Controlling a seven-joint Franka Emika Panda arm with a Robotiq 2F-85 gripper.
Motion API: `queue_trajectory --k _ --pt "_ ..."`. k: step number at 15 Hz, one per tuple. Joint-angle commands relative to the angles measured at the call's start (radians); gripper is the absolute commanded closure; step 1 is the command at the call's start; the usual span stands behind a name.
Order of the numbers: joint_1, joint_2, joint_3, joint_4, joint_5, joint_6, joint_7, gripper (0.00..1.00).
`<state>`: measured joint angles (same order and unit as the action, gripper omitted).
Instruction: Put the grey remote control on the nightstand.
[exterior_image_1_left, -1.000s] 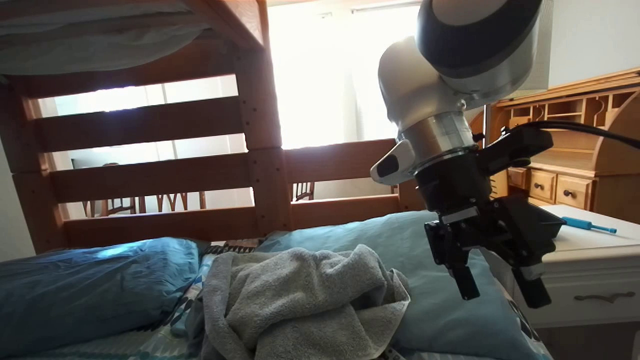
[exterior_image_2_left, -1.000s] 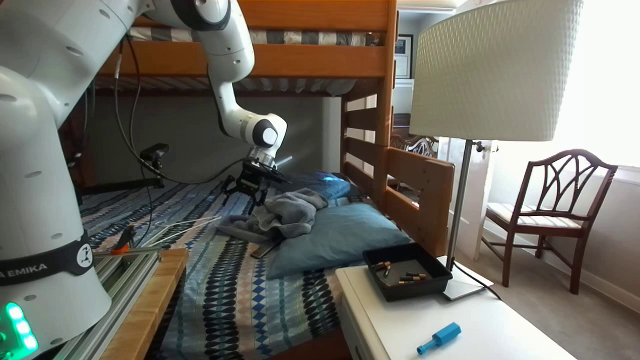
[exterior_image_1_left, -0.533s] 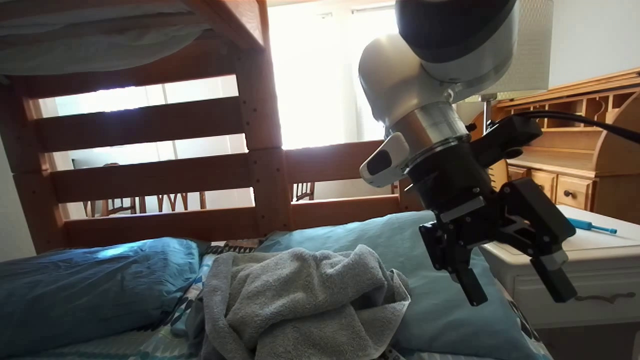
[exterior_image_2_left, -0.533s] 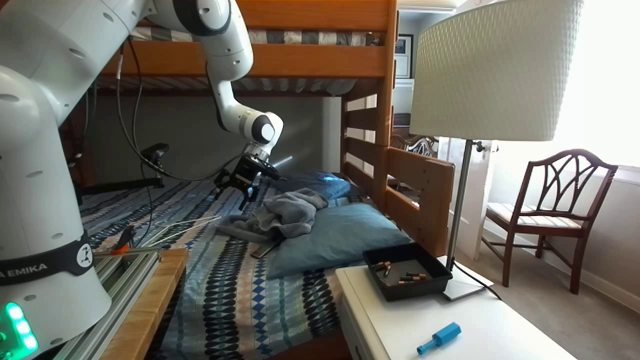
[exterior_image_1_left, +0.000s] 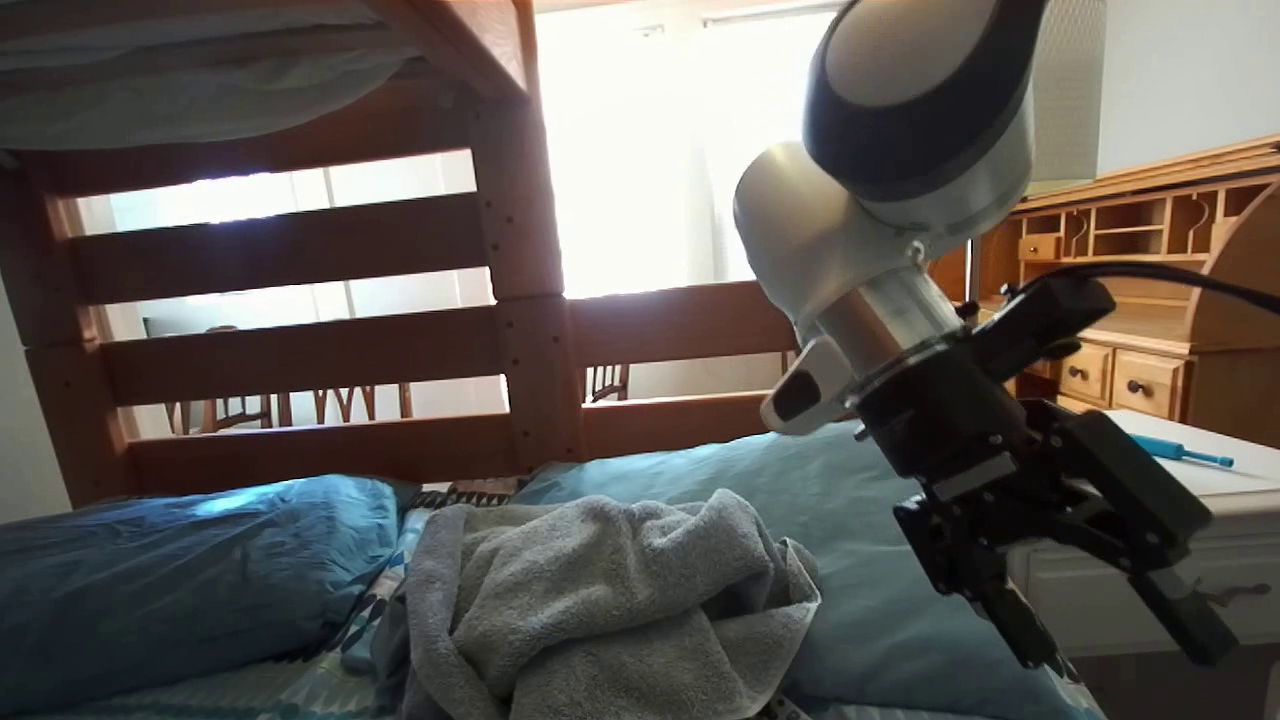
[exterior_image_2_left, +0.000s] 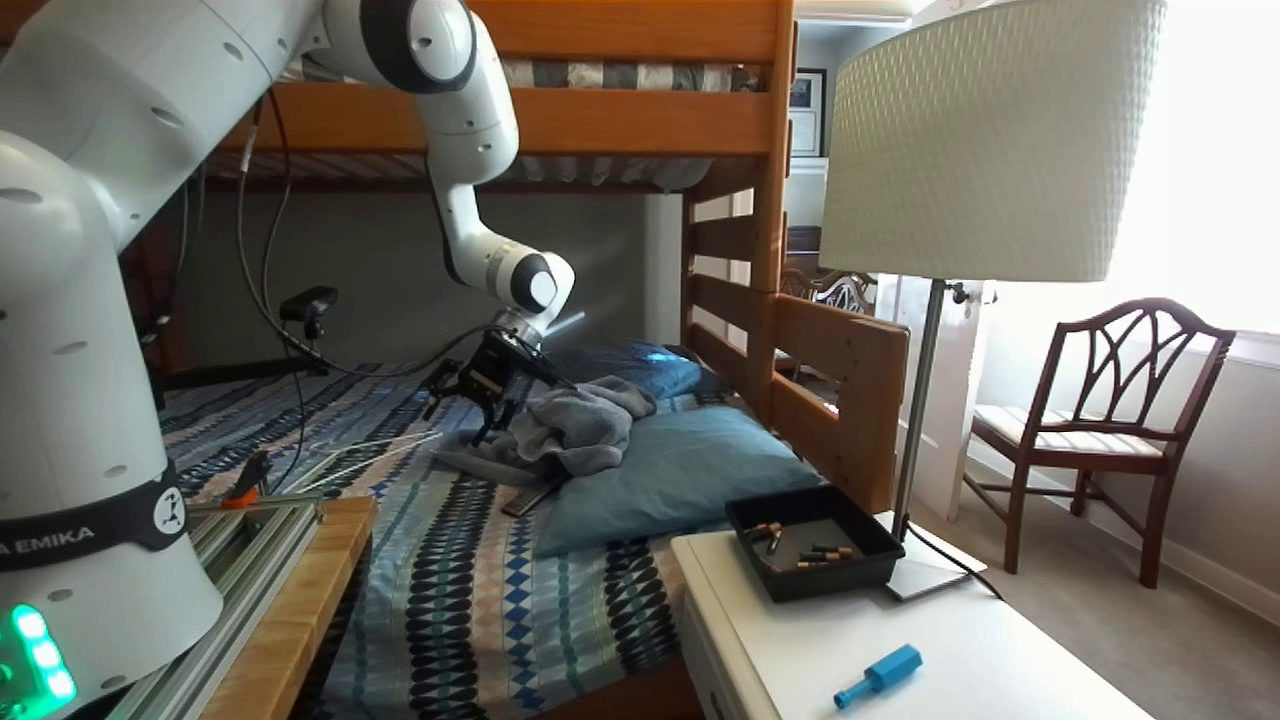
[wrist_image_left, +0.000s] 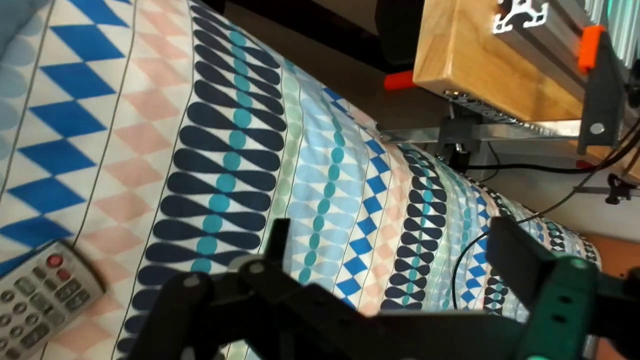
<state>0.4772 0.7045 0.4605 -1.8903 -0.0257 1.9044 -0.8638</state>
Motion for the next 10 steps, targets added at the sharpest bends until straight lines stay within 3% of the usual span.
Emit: queue_trajectory --k 1,5,10 --pt "0.018 0.174 -0.024 0.106 -0.014 -0.071 0.038 0.00" --pt "0.052 0.276 -0.057 0.184 -0.065 -0.025 0.089 0.00" --pt "0.065 0.319 -0.063 0.262 -0.040 0.089 0.333 0.00"
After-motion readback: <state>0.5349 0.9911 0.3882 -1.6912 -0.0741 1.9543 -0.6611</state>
